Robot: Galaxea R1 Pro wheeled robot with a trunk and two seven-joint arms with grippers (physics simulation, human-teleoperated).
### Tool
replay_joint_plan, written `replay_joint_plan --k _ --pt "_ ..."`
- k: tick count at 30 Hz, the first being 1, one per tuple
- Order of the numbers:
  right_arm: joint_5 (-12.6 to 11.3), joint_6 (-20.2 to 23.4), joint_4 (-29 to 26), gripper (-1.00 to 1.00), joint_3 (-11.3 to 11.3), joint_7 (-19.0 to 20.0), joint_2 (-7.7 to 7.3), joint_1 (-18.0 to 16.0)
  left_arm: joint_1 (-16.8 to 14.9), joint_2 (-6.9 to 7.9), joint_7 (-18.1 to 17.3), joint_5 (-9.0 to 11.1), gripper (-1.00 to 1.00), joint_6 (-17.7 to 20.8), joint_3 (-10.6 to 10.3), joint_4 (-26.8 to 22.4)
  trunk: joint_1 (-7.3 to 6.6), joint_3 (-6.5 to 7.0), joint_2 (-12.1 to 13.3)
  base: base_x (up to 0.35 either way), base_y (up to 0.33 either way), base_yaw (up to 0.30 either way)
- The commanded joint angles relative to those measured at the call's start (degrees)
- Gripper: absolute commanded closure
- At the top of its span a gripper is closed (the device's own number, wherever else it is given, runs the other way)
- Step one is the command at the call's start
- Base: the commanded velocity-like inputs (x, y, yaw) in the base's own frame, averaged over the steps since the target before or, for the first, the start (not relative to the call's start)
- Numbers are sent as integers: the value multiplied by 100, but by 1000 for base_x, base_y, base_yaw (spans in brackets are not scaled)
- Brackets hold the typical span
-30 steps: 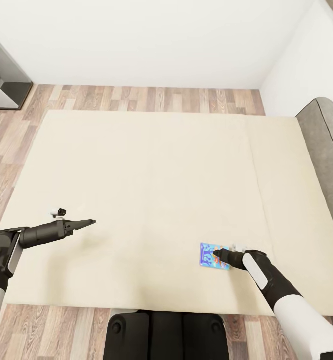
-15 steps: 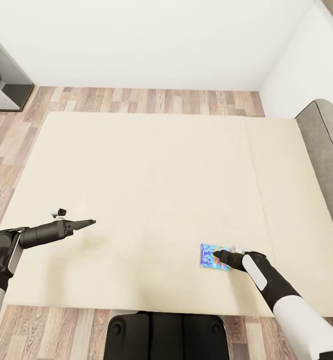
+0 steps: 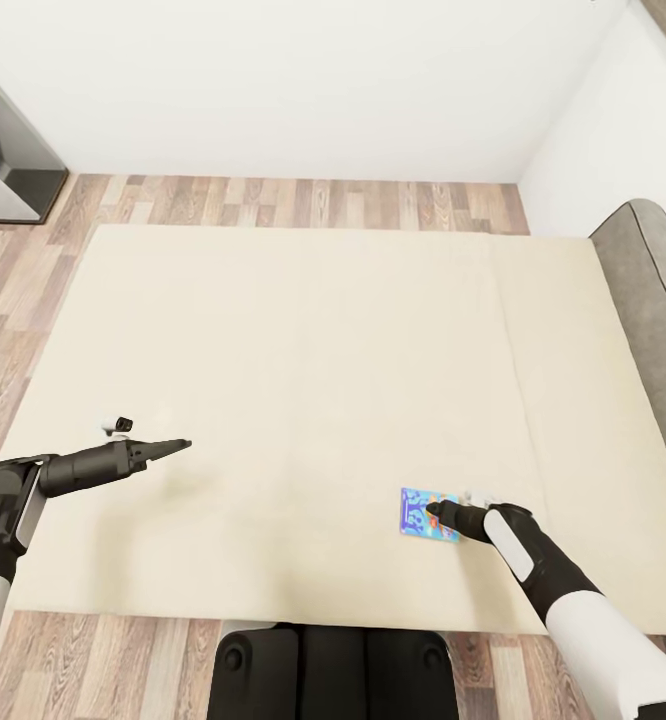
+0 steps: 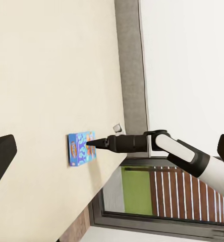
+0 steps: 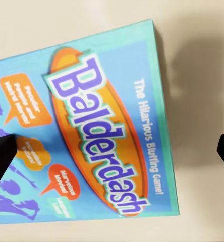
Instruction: Put all the toys in the child's room - the three board games (two on the bed and one on the table), the two jigsaw puzzles on the table, and the tennis ball on the table - inside the toy box on the table in the child's room.
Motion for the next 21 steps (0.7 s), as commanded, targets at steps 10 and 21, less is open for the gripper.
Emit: replay_joint_plan --k 10,21 --pt "50 13 9 -100 3 -22 140 6 -6 -8 -23 -9 -100 58 -3 3 10 0 -3 0 0 0" --pt "50 13 9 -100 3 -22 140 6 -6 -9 -23 -7 -100 58 -3 3 10 27 -3 0 0 0"
